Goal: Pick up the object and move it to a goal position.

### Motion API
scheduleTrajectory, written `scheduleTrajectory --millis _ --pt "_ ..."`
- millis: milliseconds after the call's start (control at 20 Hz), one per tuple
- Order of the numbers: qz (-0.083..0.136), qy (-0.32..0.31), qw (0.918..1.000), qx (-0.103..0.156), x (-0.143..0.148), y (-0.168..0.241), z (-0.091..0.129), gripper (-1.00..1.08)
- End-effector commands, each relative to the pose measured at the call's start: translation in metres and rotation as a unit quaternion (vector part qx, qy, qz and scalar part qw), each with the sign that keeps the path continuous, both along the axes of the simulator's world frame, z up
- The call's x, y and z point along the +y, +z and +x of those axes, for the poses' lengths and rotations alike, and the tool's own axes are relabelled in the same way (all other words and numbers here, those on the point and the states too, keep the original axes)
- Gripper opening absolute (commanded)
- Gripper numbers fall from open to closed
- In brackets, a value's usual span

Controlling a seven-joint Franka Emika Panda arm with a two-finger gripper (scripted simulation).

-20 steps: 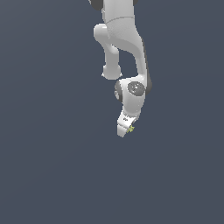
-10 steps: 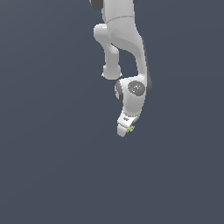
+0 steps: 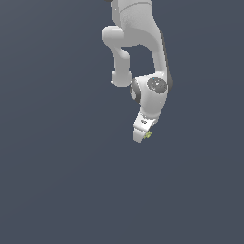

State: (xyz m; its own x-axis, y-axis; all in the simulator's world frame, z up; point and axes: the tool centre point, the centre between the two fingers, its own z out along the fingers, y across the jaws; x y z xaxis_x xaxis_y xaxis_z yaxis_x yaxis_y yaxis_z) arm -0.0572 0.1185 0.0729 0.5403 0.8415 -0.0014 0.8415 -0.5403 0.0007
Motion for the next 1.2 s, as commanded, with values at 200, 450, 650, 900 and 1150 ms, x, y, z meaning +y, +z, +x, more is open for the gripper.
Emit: scheduleTrajectory --millis 200,450,650,900,1150 --pt "-0.001 0.001 1.0 0.0 0.034 0.05 -0.018 -1.0" --pt "-0.001 0.001 1.0 0.0 0.066 0.097 -0.035 -1.0" --pt "0.0 0.001 1.0 0.0 0.089 0.129 -0.046 -1.0" --pt "0.0 0.001 1.0 0.0 0.11 0.16 -0.055 -1.0" --pt "0.001 0.001 1.0 0.0 0.121 0.177 -0.059 -1.0"
